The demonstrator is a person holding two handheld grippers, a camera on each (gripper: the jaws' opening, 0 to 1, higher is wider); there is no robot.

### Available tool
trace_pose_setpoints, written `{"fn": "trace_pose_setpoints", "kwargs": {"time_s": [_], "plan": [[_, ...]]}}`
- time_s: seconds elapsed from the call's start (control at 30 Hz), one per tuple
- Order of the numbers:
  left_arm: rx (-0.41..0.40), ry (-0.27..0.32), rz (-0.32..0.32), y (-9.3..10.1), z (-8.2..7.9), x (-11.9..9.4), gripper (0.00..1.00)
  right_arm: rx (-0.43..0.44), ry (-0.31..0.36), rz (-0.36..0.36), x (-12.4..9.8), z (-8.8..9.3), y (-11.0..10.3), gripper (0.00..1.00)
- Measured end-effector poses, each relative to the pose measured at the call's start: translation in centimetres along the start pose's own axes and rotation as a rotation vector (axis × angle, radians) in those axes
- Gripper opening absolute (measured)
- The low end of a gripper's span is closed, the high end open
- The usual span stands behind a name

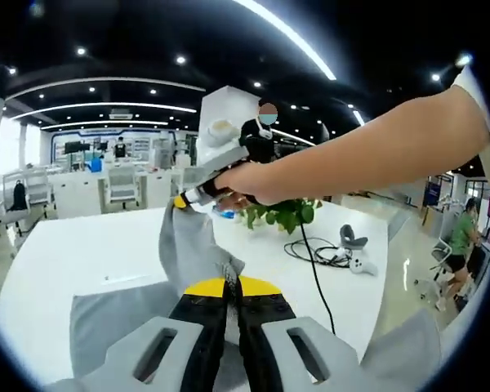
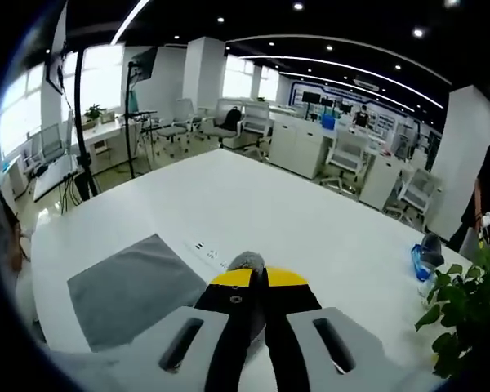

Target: Fold the towel on the table until its edges align and the towel forms a compact rectangular stack.

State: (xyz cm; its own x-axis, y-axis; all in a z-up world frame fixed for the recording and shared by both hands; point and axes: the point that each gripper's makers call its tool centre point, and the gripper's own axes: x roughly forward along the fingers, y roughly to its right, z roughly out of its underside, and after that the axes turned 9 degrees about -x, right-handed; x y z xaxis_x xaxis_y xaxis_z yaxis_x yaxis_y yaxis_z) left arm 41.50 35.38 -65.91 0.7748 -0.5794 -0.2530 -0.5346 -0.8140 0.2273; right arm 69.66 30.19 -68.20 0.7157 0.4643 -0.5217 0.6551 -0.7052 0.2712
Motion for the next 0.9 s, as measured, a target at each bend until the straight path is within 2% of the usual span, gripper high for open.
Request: {"fn": "trace_pose_setpoints", "kwargs": {"time_s": [0.2,0.57,0.9], "plan": [[-0.005,-0.009,-0.063,-3.5,1.4,-1.6,0.03,-0.005,-0.006,-0.013,1.6,-0.3,-2.2,0.01],[-0.016,-0.038,-0.148,-8.8,3.6,-3.9,0.03,-0.047,-0.015,-0.026,4.3,-2.1,-6.1,0.01],[0.005,-0.059,-0.19,-11.6,5.5,-5.4,0.03,-0.089,-0.019,-0.047,6.9,-3.0,-8.9,0.01]]}}
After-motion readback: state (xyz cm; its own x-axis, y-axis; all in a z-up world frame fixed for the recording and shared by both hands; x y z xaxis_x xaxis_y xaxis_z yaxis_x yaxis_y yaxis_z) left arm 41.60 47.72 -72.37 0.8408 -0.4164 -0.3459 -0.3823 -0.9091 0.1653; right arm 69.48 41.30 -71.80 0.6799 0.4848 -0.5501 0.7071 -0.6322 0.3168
